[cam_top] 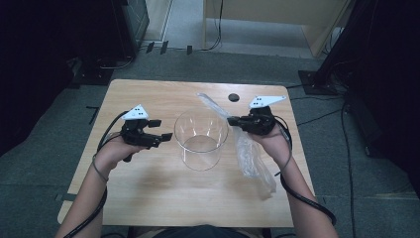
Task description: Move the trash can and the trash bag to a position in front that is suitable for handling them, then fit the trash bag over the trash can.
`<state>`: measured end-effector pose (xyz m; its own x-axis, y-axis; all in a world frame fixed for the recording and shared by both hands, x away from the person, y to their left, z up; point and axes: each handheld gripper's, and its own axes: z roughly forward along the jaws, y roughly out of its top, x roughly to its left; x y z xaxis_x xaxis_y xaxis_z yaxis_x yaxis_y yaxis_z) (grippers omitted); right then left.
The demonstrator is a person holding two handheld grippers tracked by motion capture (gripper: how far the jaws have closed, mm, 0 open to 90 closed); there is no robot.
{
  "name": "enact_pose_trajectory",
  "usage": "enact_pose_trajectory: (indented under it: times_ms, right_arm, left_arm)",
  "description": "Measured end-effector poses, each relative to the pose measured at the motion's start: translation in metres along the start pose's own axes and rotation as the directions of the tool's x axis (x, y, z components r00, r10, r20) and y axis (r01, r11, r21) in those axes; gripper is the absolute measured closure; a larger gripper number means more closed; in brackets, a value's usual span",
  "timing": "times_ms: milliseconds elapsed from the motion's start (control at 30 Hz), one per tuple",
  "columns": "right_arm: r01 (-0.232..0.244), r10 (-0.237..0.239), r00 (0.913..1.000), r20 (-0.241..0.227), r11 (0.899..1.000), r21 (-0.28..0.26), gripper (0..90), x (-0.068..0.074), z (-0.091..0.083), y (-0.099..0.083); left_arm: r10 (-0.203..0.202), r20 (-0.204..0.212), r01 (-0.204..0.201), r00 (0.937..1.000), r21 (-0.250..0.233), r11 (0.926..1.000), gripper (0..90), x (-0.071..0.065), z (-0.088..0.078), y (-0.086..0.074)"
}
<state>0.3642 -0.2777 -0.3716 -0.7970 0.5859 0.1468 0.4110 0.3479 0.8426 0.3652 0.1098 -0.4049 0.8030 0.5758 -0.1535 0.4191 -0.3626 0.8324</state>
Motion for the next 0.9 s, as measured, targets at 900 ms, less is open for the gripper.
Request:
enact_pose_trajectory:
  times_ms: [900]
  right_arm:
    - [0.044,-0.044,0.9894,-0.139,0.999,-0.004,89.5,0.029,0.025,0.028]
  left_arm:
    - [0.106,0.018,-0.104,0.9942,-0.069,0.9922,24.5,-0.026,-0.006,0.040]
